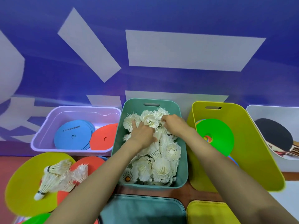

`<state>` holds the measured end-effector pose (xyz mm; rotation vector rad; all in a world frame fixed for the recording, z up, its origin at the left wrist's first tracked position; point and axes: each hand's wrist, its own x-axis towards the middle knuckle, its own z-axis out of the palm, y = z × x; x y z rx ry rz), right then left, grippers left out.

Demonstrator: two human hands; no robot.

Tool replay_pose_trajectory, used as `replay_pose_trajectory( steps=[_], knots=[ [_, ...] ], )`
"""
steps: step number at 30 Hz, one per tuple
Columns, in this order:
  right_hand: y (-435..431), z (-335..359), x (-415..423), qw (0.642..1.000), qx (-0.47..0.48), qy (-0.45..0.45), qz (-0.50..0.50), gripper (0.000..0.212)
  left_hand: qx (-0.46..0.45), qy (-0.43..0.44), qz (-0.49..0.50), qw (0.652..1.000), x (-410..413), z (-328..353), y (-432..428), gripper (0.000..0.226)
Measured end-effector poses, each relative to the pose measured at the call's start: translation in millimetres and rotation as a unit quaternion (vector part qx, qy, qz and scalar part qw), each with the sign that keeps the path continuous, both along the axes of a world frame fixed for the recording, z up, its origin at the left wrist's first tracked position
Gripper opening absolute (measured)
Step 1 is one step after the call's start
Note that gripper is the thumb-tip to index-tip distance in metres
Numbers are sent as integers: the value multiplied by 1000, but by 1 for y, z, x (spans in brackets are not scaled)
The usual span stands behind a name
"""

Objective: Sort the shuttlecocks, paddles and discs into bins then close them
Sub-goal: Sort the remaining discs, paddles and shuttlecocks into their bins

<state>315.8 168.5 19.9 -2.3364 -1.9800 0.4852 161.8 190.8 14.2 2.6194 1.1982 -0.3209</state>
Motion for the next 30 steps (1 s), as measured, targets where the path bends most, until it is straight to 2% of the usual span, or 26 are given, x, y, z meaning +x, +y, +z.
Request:
replay_pose_trajectory(
  steps=[3,6,11,15,18,22,26,30],
  knots=[
    [-11,12,3,999,25,27,12,45,-32,-96,38,994,-8,5,0,49],
    [-34,27,-2,996,67,50,-8,46,-40,-188,71,979,-28,16,-4,54],
    [-79,50,-40,990,117,80,5,42,-10,-348,84,934,-78,26,-30,37],
    [-108,59,-88,979,164,115,42,40,51,-416,112,901,-129,27,-59,30],
    [-117,57,-133,971,180,133,80,40,63,-419,134,896,-175,17,-70,27],
    [-114,48,-193,964,178,160,117,39,62,-352,177,917,-238,-4,-71,30],
    [-100,30,-244,956,182,165,159,40,60,-313,232,919,-285,-21,-63,27],
    [-82,-2,-285,968,99,142,182,49,69,-254,296,918,-317,-42,-55,37]
  ],
)
